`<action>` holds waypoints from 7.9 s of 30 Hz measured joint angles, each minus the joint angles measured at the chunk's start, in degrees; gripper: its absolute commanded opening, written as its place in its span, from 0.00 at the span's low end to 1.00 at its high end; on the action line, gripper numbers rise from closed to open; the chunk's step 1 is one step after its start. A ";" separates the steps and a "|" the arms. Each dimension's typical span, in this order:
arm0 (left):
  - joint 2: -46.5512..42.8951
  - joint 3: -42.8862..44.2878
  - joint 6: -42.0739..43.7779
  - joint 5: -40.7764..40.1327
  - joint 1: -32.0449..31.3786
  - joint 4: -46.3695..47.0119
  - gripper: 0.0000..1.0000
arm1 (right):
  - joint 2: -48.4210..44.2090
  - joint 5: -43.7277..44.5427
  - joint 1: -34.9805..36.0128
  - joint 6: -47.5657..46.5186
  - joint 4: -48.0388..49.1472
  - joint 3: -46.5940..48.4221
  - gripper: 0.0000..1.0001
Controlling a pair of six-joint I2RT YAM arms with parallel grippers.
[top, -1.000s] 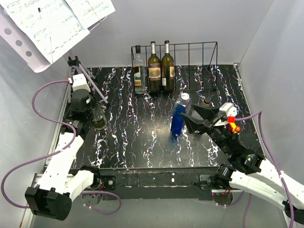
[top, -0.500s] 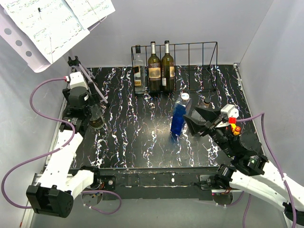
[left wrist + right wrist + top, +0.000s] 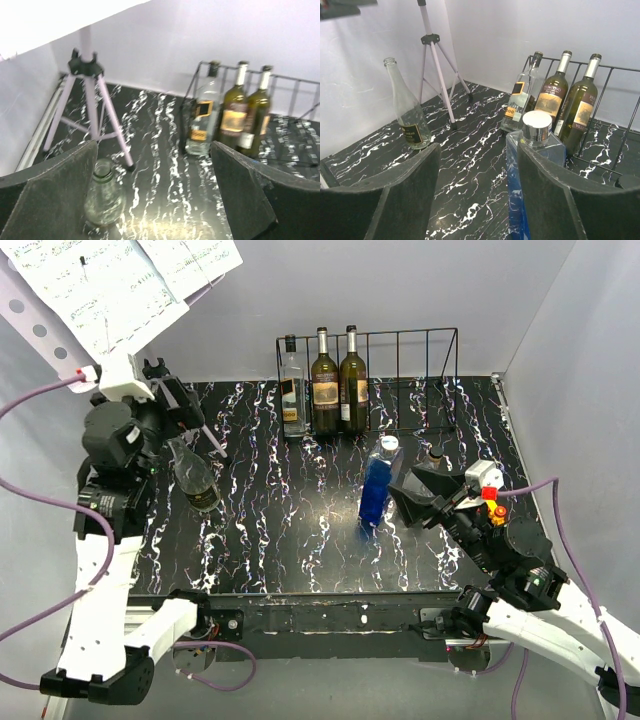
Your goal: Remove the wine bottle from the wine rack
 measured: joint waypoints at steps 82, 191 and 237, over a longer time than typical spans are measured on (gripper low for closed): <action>83.97 44.98 3.17 6.27 -12.04 39.47 0.00 | 0.52 1.70 0.00 -4.96 -17.44 11.41 0.67; 41.22 -12.81 10.32 10.43 -64.26 56.63 0.81 | -2.23 1.11 0.00 -6.51 -10.69 24.35 0.78; 73.00 54.07 3.26 -6.75 -26.25 13.79 0.91 | 2.01 1.09 0.00 -4.70 -16.13 21.68 0.73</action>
